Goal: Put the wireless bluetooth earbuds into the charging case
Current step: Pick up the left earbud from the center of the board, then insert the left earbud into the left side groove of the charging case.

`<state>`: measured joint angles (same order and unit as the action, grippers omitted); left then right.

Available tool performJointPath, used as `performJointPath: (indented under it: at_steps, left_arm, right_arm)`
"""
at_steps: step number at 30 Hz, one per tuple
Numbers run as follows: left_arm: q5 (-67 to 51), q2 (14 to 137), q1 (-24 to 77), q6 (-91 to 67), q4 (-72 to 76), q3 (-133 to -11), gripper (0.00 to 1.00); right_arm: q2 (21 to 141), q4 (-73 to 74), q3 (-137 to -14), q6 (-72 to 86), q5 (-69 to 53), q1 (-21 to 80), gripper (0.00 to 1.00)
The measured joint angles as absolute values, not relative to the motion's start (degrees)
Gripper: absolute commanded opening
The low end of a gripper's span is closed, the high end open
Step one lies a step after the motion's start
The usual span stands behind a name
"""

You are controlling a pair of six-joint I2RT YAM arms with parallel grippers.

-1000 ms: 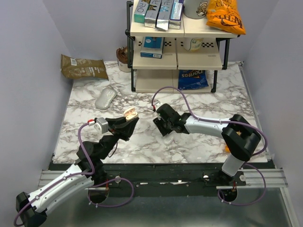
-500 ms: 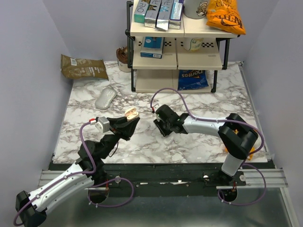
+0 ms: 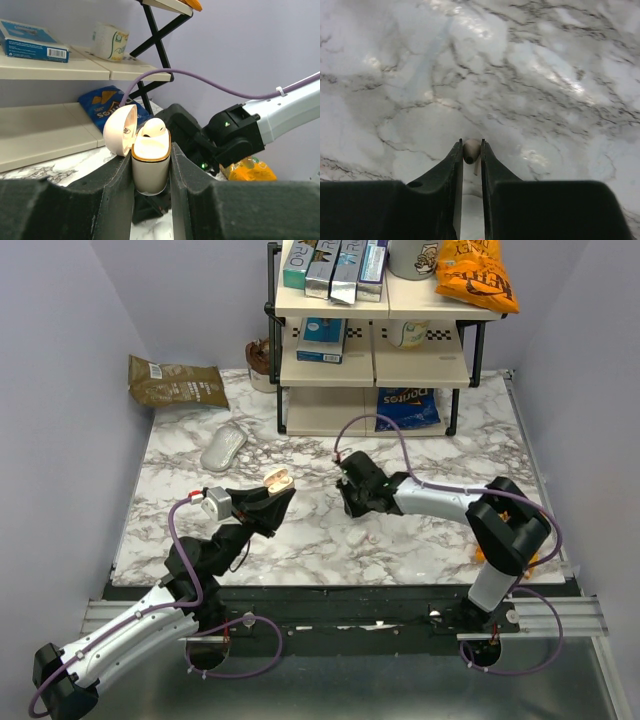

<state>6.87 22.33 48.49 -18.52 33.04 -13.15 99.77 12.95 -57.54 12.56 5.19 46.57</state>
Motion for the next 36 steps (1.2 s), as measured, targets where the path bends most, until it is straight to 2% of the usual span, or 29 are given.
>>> performJointPath:
  at_steps: [7,15,25,36]
  left_arm:
    - [6.87,23.94,48.49,-18.5,33.56,-13.15,0.0]
    - [6.85,29.76,48.49,-18.33,36.16,-13.17,0.0]
    - [6.61,40.73,48.49,-14.35,42.3,-18.87,0.0]
    - [-1.52,61.56,46.61,-12.6,57.93,-30.48,0.0]
  right_arm:
    - [93.73,11.64,-55.2,21.85,2.87,37.47,0.01]
    - [86.67,9.43,-54.83,27.18,-0.45,36.95,0.01]
    - [62.37,2.33,-54.65,20.93,-0.95,37.06,0.01]
    - [52.34,0.32,-59.16,12.47,-1.21,43.46,0.01]
